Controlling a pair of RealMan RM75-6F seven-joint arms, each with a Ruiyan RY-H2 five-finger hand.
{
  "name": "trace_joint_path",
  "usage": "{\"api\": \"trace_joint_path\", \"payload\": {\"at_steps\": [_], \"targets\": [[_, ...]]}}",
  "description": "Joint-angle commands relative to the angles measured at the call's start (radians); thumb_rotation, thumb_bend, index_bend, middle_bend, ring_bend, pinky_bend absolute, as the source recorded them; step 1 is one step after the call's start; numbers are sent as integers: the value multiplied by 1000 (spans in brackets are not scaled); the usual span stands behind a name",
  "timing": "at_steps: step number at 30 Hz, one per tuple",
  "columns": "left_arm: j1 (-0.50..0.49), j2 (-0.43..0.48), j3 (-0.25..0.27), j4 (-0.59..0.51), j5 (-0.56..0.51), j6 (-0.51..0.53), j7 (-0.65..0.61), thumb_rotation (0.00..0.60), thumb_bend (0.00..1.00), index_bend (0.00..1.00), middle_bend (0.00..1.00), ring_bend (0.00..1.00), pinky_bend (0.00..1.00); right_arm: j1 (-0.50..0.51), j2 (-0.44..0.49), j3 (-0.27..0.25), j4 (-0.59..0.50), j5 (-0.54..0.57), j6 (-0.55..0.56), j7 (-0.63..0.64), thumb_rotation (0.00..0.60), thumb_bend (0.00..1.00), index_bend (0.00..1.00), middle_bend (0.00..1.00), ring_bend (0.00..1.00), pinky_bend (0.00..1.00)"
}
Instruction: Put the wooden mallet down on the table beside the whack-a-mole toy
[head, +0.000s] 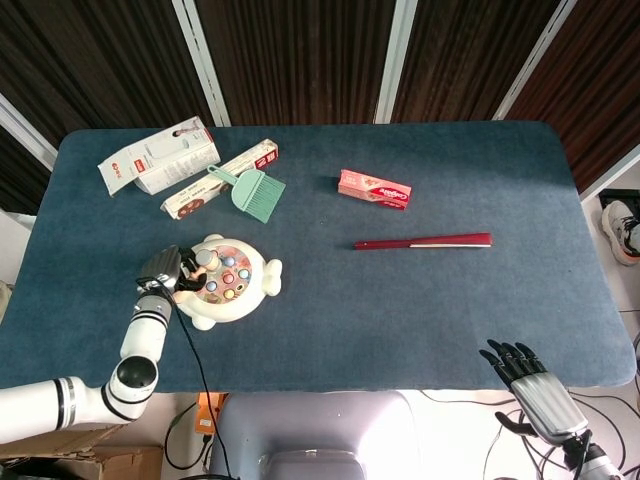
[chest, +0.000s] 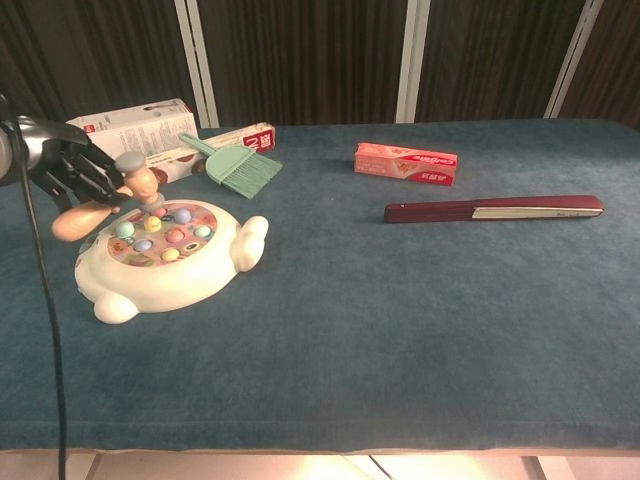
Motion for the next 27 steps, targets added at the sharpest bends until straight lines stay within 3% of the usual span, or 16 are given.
{"api": "trace_joint_path", "payload": {"at_steps": [1, 8, 14, 18, 23, 27], "targets": [[44, 79, 11, -76, 41, 3, -23, 600, 705, 754, 659, 560, 825, -1, -1, 0, 0, -1, 0, -3, 600, 180, 0, 0, 0, 38], [125, 152, 125, -88, 164, 39, -24, 600, 699, 754, 659, 560, 825, 0, -5, -2, -4, -1, -7, -15, 600, 180, 0, 0, 0, 38], [223, 112, 236, 71, 392, -52, -125, 600, 680, 754, 658, 559, 824, 0, -7, -3, -6, -3, -9, -20, 600, 180, 0, 0, 0, 38], [275, 58, 276, 207, 513, -148, -230, 600, 656, 754, 658, 559, 807, -1, -9, -3, -7, -3, -10, -24, 600, 180, 0, 0, 0, 38], [295, 29, 296, 312, 592, -252, -302, 600, 601, 753, 656, 559, 713, 2, -11, -3, -7, 1, -17, -28, 600, 180, 0, 0, 0, 38], [302, 13, 296, 373, 622, -330, -361, 600, 585, 753, 656, 559, 706, 0, -10, -3, -8, 0, -13, -27, 600, 180, 0, 0, 0, 38]]}}
